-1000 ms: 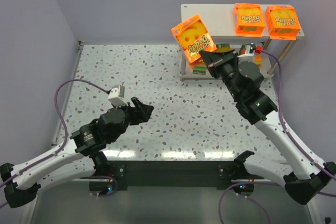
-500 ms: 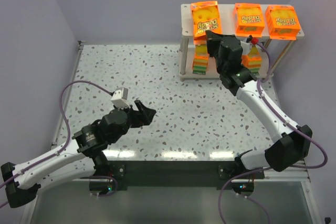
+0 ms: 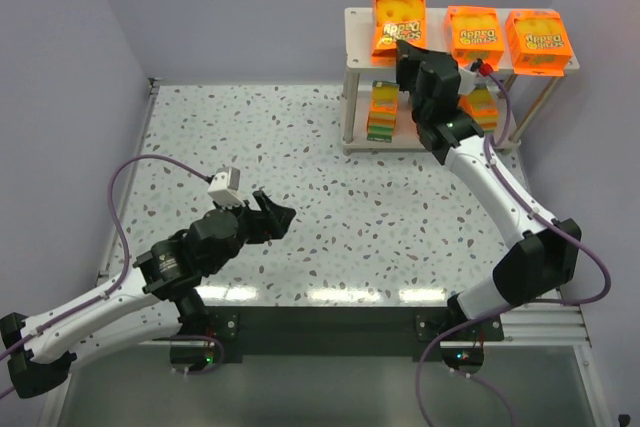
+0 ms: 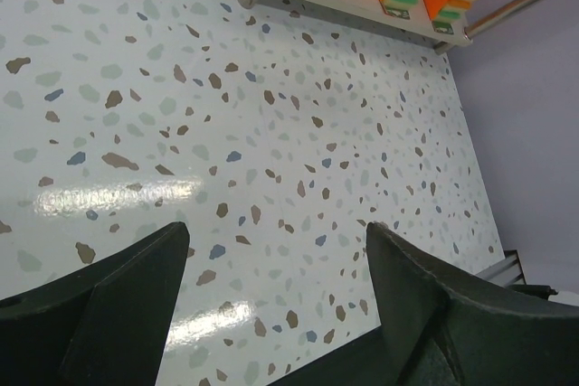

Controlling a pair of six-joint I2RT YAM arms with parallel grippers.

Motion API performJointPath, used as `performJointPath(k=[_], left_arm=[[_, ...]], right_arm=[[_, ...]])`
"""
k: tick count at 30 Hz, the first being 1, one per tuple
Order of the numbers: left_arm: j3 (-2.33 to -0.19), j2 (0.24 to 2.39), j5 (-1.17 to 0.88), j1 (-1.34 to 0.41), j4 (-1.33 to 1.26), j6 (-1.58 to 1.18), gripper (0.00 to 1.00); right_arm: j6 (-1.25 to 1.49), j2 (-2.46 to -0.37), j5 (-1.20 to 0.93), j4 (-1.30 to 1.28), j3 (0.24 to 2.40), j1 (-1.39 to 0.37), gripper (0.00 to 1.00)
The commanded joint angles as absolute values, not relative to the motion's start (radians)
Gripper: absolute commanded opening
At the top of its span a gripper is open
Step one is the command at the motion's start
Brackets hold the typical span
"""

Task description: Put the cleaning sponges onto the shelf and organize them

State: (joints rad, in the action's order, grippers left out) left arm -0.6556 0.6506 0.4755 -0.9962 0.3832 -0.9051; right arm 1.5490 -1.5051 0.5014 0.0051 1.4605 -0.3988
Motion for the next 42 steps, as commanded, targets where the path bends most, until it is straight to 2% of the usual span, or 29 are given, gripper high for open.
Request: performJointPath(k=[1, 10, 17, 20, 21, 22, 26, 29, 32, 36, 42], left_arm=[[-0.657, 0.650, 0.489, -0.997, 0.374, -0.910, 0.85], [-0.666, 0.655, 0.491, -0.997, 0.377, -0.914, 0.86], [-0.695, 0.647, 0.502, -0.997, 0.374, -0.884, 0.88], [-0.712, 0.644, 0.518, -0.997, 0.379, -0.851, 0.99], [-0.715, 0.638, 0.531, -0.999, 0.379, -0.836, 1.00], [-0.718, 0.637, 0.538, -0.997, 0.379, -0.828, 1.00], [-0.739, 0.643, 0.574, -0.999, 0.425, -0.818, 1.00], [-0.756, 0.650, 0.572, -0.997, 0.445, -0.813, 1.00], [-0.767, 0.660, 0.561, -0.997, 0.459, -0.798, 1.00], [-0.775, 0.686, 0.532, -0.997, 0.460, -0.775, 1.00], [-0.762, 0.692, 0.488, -0.997, 0.439, -0.749, 1.00]], right_arm=[[1.578, -1.514, 0.503, 0.012, 1.503, -0.380, 0.18], [1.513, -1.482, 0.448, 0.054, 1.505, -0.362, 0.55], [1.405, -1.376, 0.279, 0.178, 1.444, -0.333, 0.64], [1.252, -1.269, 0.158, 0.236, 1.364, -0.333, 0.74], [1.214, -1.240, 0.111, 0.232, 1.323, -0.333, 0.78], [1.150, -1.189, 0.018, 0.226, 1.296, -0.334, 0.79], [0.979, -1.047, -0.131, 0.166, 1.137, -0.333, 0.82], [0.827, -0.965, -0.175, 0.066, 1.017, -0.334, 0.83], [0.707, -0.855, -0.196, -0.057, 0.910, -0.334, 0.83], [0.686, -0.578, -0.152, -0.130, 0.696, -0.334, 0.85], [0.621, -0.284, -0.104, -0.461, 0.626, -0.334, 0.88]])
